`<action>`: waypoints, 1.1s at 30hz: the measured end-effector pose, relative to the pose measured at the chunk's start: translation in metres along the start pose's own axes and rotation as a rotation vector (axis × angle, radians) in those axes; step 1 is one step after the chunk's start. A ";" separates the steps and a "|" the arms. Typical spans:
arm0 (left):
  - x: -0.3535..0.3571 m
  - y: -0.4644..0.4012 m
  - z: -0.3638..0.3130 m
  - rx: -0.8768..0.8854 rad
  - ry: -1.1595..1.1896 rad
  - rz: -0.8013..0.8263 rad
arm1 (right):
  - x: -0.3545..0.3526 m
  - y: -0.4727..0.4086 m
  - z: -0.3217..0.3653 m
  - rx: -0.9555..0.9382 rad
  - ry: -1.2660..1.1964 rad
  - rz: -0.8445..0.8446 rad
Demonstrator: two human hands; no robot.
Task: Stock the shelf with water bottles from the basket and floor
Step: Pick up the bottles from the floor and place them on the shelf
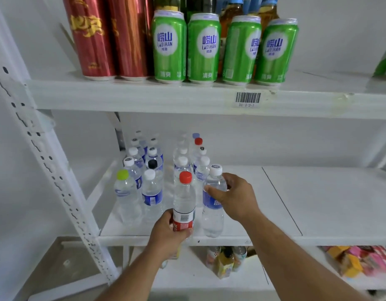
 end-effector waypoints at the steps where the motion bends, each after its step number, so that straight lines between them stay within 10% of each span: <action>1: 0.002 -0.005 0.002 -0.009 -0.011 -0.003 | 0.002 -0.003 -0.004 0.002 0.001 -0.001; 33: 0.033 -0.093 0.024 -0.026 -0.050 -0.045 | 0.063 -0.042 -0.052 0.002 -0.048 -0.030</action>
Point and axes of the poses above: each hand's wrist, its own y-axis away from the middle knuckle, its own x-axis out of the palm, z = x × y, the point moved 6 cm from there along -y, towards the middle knuckle, and after that the axes turned 6 degrees about -z, right-handed, at the moved point
